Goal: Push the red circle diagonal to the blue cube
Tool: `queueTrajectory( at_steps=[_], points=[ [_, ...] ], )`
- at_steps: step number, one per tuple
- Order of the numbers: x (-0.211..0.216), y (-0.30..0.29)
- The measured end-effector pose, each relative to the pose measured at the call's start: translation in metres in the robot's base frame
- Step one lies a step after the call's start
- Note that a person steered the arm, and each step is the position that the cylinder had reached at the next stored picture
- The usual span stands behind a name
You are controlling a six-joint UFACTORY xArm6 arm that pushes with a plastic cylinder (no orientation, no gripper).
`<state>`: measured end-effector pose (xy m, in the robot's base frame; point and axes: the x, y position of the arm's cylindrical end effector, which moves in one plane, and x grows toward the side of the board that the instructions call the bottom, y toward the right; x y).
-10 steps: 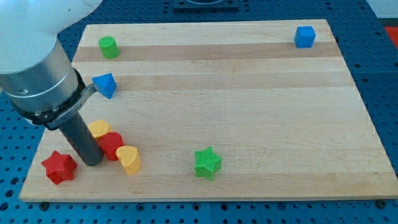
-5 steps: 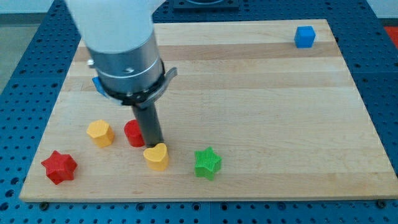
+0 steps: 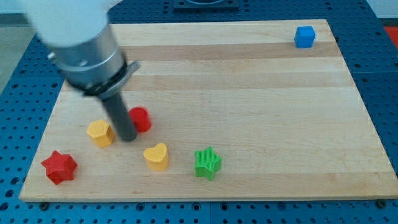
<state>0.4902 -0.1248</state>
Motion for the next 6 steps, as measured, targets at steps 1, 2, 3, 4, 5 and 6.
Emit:
queueTrajectory(
  at_steps=[1, 2, 3, 4, 5, 6],
  points=[
    [-0.062, 0.066],
    [-0.075, 0.079],
    [-0.067, 0.068],
    [-0.041, 0.045],
    [-0.047, 0.035],
    [-0.093, 0.025]
  ],
)
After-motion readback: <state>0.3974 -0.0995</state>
